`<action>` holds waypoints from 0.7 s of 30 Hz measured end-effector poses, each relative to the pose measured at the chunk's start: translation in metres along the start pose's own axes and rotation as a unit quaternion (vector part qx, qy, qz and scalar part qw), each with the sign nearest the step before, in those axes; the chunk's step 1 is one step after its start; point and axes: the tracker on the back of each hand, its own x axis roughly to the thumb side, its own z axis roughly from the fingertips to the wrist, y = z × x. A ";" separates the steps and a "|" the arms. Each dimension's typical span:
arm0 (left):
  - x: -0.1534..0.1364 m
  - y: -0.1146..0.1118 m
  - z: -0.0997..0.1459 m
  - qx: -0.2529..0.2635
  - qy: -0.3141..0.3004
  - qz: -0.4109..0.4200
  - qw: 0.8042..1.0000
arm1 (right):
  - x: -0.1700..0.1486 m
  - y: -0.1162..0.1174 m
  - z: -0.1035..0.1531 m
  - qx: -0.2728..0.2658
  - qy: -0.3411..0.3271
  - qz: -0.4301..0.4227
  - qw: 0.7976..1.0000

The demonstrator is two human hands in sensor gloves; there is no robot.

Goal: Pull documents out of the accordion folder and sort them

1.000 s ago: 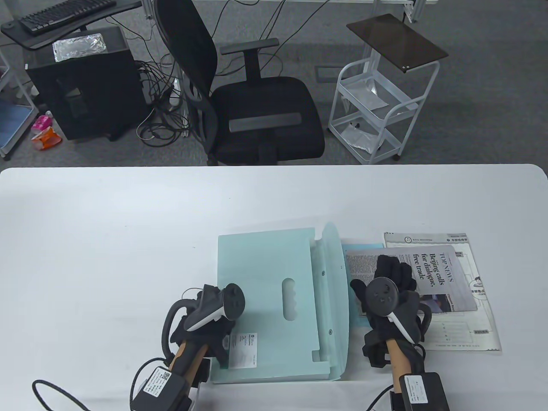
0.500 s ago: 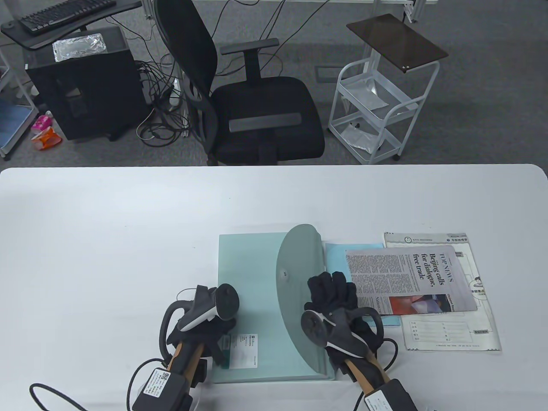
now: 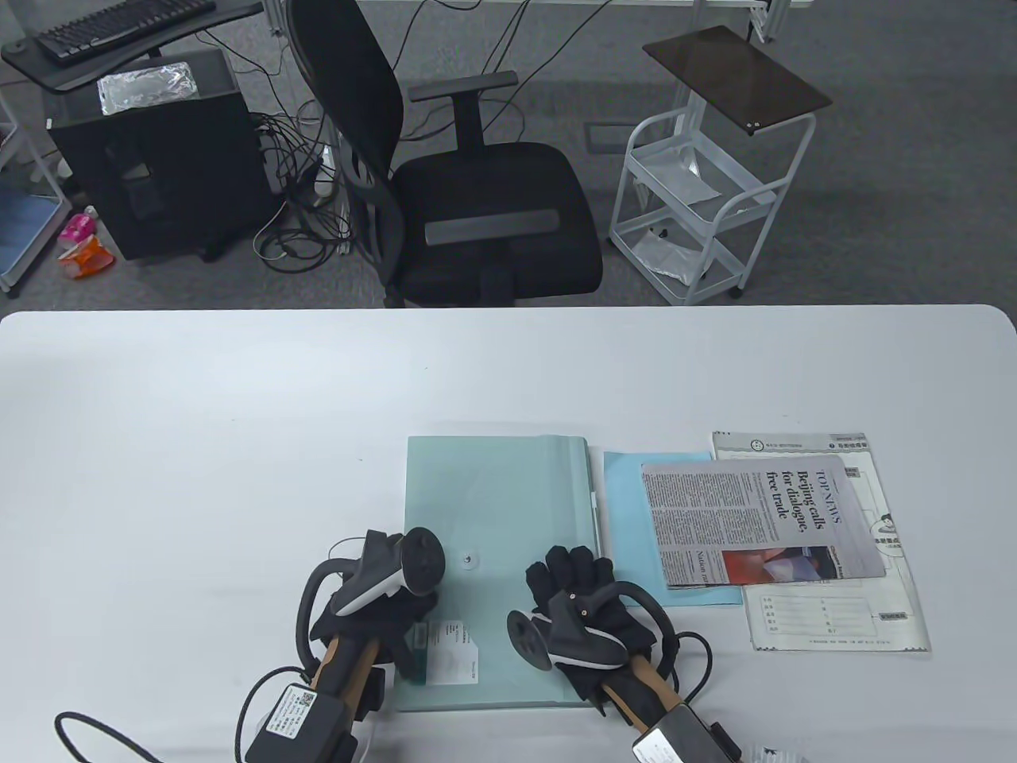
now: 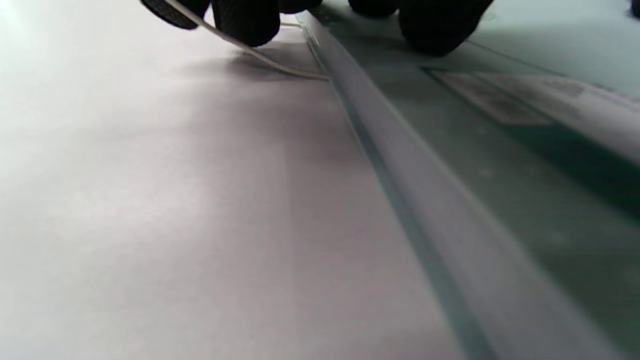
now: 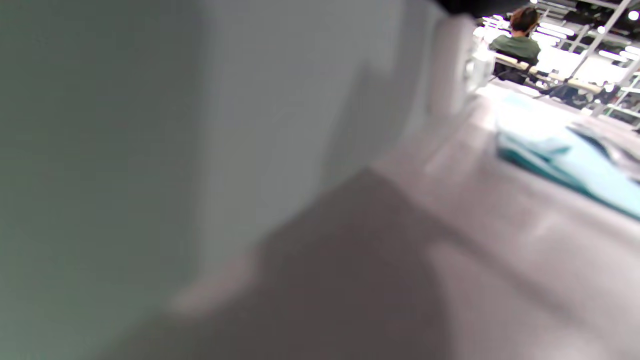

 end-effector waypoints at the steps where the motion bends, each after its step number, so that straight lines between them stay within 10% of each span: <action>1: 0.001 0.001 0.001 0.000 -0.001 -0.007 1.000 | 0.000 0.000 0.000 -0.001 0.000 0.002 1.000; 9: 0.007 0.037 0.028 -0.006 -0.031 0.003 1.000 | -0.003 0.001 0.000 0.000 0.001 -0.019 1.000; 16: -0.022 0.069 0.062 0.118 -0.080 0.126 0.982 | -0.003 0.000 0.001 -0.001 0.000 -0.017 1.000; 21: -0.056 0.069 0.069 0.236 -0.010 0.160 0.958 | -0.003 0.000 0.001 -0.002 0.000 -0.016 1.000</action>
